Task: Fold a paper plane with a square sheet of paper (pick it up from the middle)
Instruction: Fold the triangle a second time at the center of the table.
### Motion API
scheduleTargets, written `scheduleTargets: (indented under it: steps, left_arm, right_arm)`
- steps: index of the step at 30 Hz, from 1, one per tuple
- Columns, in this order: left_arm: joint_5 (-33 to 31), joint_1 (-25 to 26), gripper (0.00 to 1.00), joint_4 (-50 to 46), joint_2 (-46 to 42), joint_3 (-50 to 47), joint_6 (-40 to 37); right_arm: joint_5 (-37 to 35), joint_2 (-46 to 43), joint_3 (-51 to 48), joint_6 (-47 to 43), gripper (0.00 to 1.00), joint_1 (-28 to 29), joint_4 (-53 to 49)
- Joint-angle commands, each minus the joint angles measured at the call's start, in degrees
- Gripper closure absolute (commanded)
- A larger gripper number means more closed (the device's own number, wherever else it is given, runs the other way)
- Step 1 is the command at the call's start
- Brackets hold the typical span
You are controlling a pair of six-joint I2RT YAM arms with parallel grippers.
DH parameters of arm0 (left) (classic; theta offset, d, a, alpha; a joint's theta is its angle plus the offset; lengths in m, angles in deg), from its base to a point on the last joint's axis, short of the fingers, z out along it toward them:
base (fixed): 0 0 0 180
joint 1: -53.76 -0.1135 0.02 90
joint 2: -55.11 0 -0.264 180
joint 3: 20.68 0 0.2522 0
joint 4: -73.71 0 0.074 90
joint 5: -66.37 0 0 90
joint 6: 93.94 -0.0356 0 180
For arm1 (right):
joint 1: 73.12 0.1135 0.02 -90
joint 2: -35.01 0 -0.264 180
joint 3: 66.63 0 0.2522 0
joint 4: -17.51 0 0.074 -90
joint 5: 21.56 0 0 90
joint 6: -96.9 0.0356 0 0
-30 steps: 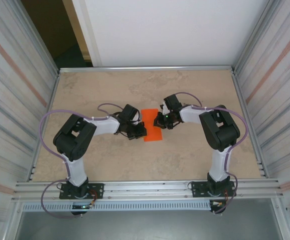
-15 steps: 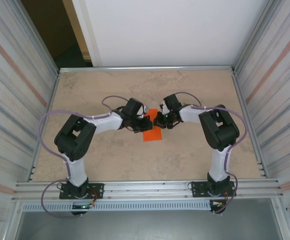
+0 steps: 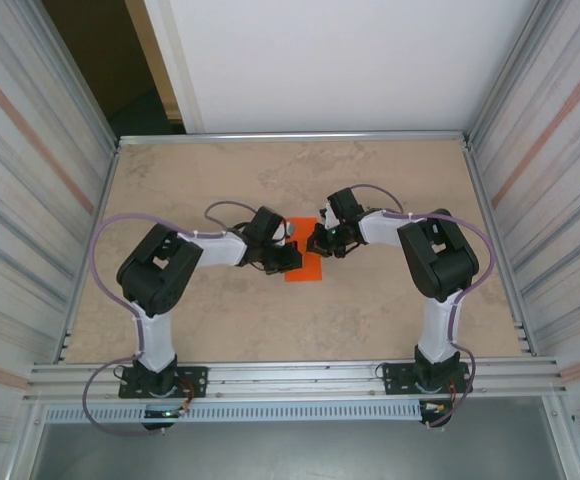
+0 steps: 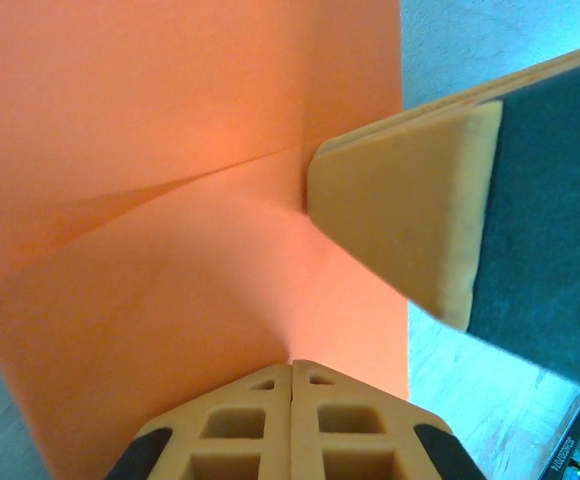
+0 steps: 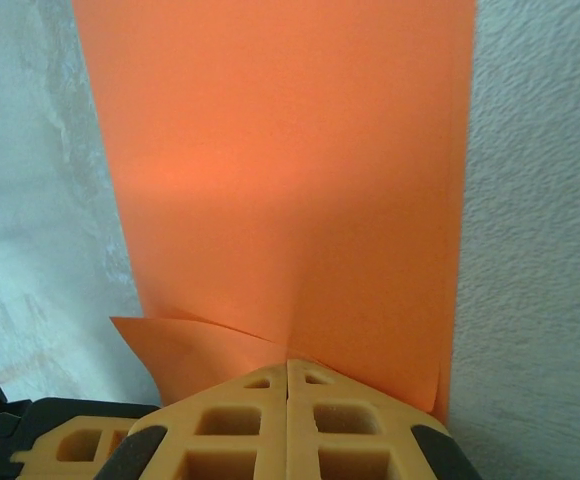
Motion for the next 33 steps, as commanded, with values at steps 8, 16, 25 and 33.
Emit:
scheduleTargets:
  steps: [8, 16, 25, 33]
  left_arm:
    - [-3.5, -0.5, 1.00, -16.2, -14.7, -14.3, -3.1]
    - [0.2, -3.0, 0.88, -9.4, -18.3, -5.8, -1.6]
    - [0.2, -3.0, 0.84, -6.0, -5.8, 6.6, -0.6]
    - [-2.2, -4.1, 0.87, -7.1, 0.0, 9.5, -1.2]
  right_arm:
    - [-7.2, 3.9, -0.5, -1.6, 1.00, -1.2, -6.5]
    - [-1.1, -1.9, 3.5, -0.3, 0.98, 0.4, -4.9]
    - [-4.6, -12.9, -4.1, 10.5, 0.66, -1.6, 0.3]
    - [-7.0, -17.1, -8.4, 13.5, 0.53, -2.3, 0.1]
